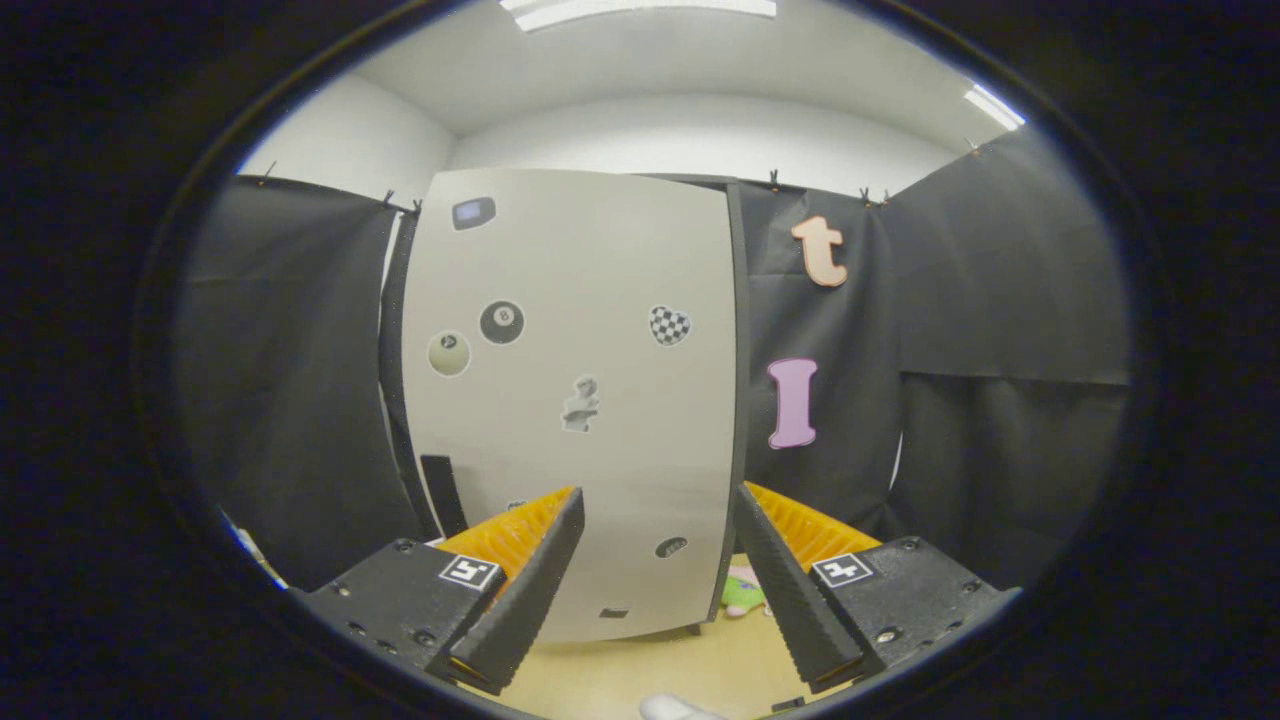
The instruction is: Open the shoe cabinet door, grab the shoes and put them into the shoe cabinet, then close the shoe cabinet door.
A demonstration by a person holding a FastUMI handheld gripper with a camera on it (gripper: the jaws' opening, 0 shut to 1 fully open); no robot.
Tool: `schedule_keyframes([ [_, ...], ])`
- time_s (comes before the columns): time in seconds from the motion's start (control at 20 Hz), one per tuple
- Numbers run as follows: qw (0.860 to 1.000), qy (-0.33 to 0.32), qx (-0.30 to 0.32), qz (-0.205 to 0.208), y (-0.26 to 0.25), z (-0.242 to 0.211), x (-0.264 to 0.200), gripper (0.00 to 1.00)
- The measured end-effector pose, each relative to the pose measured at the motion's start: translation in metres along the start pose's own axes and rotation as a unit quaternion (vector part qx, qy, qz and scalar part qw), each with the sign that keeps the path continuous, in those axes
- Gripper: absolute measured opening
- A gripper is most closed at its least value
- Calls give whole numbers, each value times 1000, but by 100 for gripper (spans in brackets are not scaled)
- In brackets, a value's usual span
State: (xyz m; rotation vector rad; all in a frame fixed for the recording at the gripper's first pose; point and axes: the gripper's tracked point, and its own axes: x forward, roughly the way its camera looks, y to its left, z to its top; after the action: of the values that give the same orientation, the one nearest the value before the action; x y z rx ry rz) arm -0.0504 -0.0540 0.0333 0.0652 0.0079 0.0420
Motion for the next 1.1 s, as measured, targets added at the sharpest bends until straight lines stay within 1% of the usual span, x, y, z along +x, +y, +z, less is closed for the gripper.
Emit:
schedule_keyframes([
  [0.05, 1000, 0, 0, 1, -1, 4, -1, 99],
  [0.2, 1000, 4, 7, -14, -12, 10, -5, 98],
  [0.55, 1000, -7, 7, -13, -11, 23, -9, 99],
  [1.1, 1000, -5, 8, -10, -7, 23, -12, 99],
])
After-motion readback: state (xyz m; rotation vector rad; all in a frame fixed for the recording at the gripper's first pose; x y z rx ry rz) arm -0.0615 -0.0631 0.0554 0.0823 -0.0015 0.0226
